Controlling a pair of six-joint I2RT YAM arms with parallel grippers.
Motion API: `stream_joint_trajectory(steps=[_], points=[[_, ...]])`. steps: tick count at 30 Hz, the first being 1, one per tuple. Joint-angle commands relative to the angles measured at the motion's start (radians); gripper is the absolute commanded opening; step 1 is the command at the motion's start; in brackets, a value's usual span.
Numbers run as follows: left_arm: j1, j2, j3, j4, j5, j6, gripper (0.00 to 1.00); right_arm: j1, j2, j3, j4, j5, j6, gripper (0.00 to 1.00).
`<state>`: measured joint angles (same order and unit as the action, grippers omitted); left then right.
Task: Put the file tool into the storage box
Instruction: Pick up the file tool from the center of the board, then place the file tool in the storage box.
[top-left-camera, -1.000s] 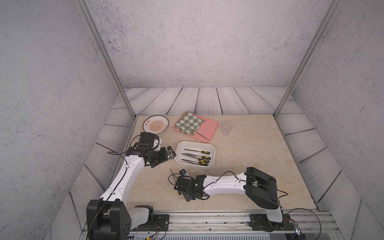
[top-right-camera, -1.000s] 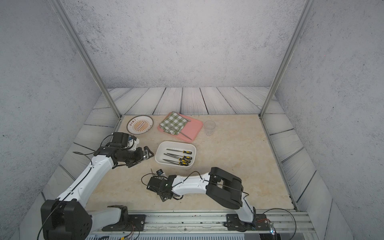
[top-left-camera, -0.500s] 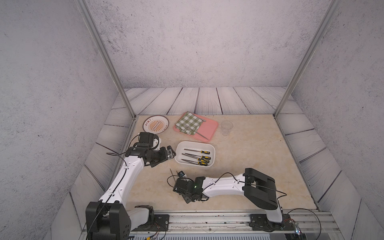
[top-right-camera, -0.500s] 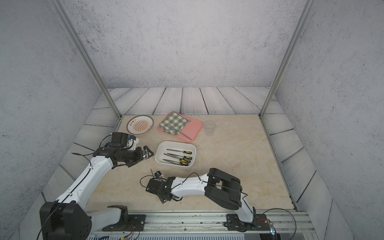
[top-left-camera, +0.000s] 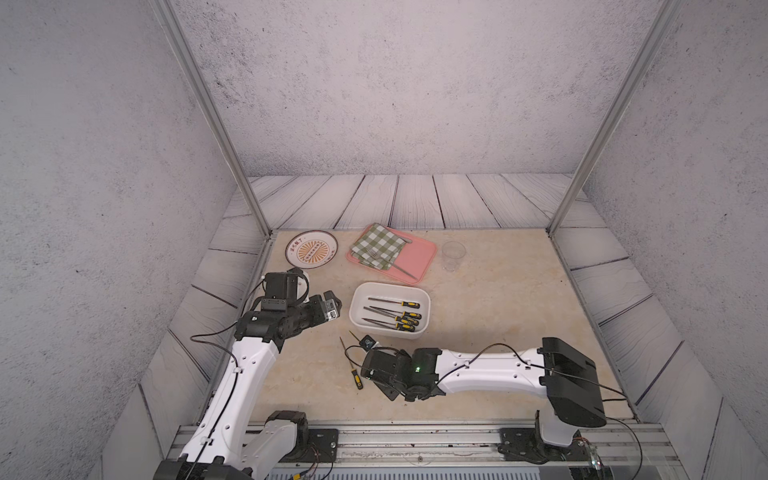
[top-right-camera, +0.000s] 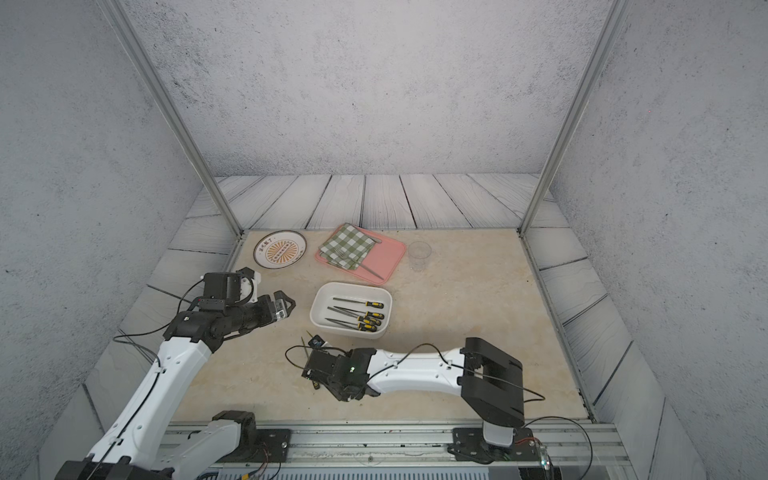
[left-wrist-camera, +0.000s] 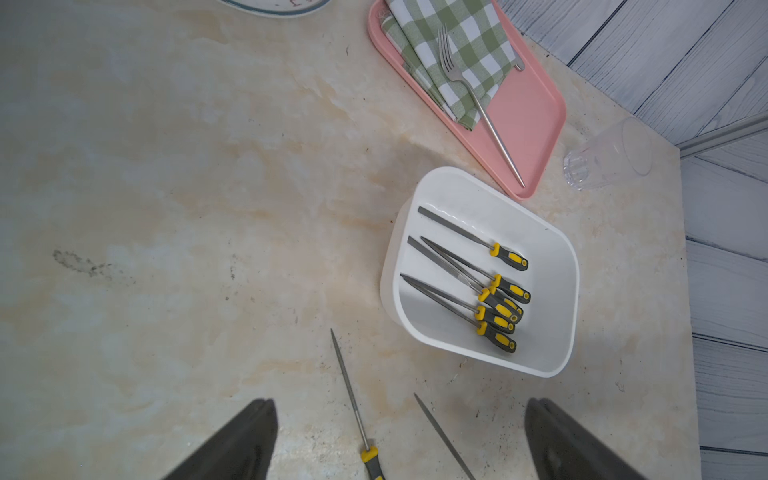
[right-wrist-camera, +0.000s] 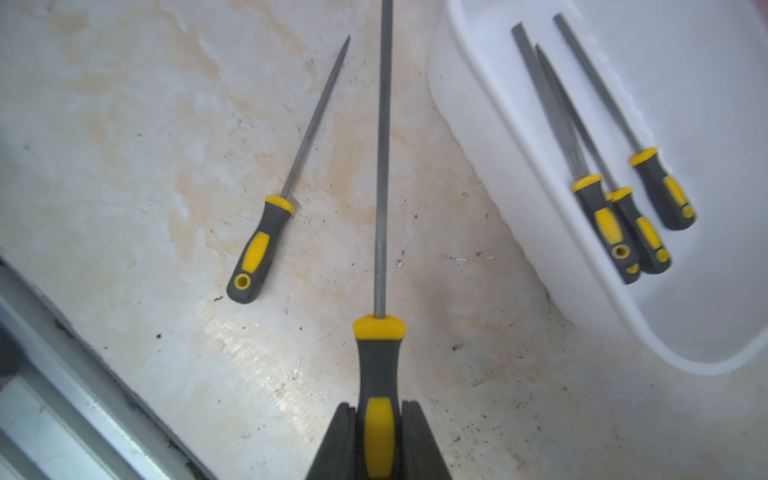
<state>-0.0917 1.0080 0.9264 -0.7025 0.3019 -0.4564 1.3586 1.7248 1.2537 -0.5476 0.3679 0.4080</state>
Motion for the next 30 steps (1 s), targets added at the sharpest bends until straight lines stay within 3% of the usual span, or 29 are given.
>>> stream_joint_trajectory(steps=[1,12,19,30], points=[[0.009,0.01,-0.009,0.011,-0.01,-0.003,0.99,-0.023,-0.085,-0.02,-0.017,0.04,-0.136,0.14],[0.003,0.063,-0.026,0.046,0.09,-0.011,0.98,-0.281,-0.152,-0.045,0.031,-0.215,-0.427,0.15],[0.0,0.111,-0.02,0.046,0.123,-0.014,0.98,-0.375,-0.058,-0.004,0.064,-0.223,-0.626,0.13],[0.001,0.115,-0.022,0.05,0.125,-0.014,0.98,-0.486,0.15,0.139,0.078,-0.196,-0.756,0.12]])
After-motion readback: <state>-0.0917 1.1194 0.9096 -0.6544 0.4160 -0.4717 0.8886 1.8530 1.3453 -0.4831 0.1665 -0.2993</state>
